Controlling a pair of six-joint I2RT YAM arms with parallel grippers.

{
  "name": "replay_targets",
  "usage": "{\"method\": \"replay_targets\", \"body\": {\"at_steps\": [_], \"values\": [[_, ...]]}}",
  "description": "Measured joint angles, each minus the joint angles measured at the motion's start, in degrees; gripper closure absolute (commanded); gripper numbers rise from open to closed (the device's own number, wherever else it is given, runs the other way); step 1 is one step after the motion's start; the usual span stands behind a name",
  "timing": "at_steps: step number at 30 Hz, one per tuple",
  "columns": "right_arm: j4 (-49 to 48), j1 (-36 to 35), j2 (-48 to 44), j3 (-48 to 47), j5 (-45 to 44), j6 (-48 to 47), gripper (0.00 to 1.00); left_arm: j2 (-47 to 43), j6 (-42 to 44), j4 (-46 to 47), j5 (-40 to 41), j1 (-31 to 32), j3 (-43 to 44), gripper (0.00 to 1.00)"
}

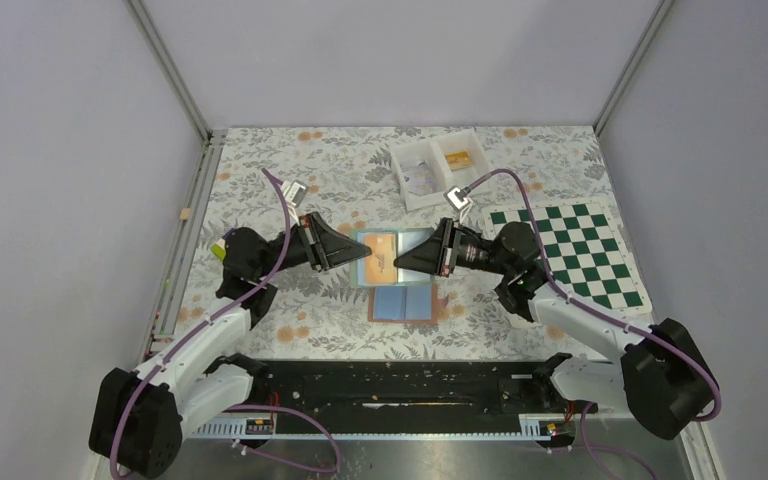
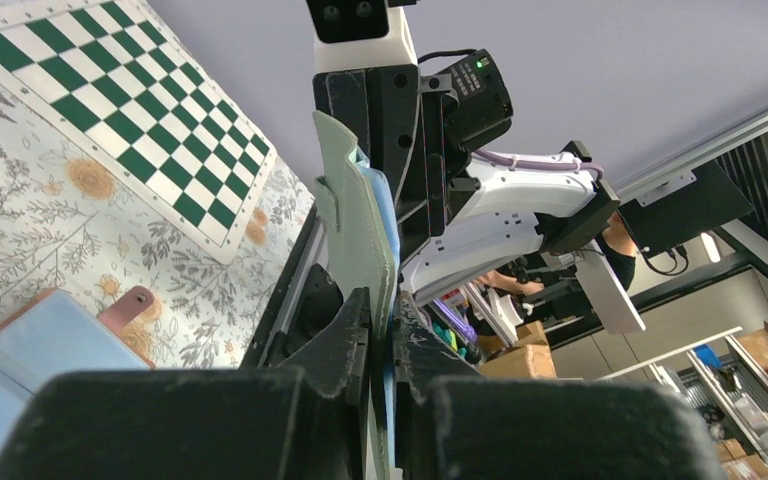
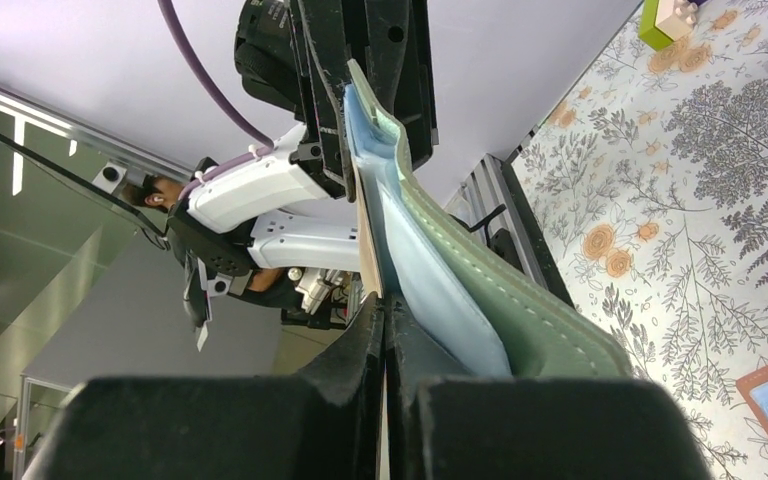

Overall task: Take the credit cards out of the card holder
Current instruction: Remove the credit card from the card holder.

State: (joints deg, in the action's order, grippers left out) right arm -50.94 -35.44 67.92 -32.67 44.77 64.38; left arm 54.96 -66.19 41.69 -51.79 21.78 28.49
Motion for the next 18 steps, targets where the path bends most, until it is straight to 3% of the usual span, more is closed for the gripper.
{"method": "replay_targets", "body": {"at_steps": [12, 16, 18], "values": [[2.5, 0.2, -4.7, 1.9, -0.7, -2.5, 1.00, 0.2, 0.1, -4.6, -4.5, -0.4, 0.4, 1.00], [2.9, 0.2, -4.6, 1.8, -0.7, -2.7, 0.77, 0.2, 0.2, -5.8, -4.7, -0.5, 0.4, 1.00], [3.0, 0.2, -4.1, 1.6, -0.7, -2.3, 0.72, 0.1, 0.1, -5.8, -4.8, -0.5, 0.4, 1.00]]}}
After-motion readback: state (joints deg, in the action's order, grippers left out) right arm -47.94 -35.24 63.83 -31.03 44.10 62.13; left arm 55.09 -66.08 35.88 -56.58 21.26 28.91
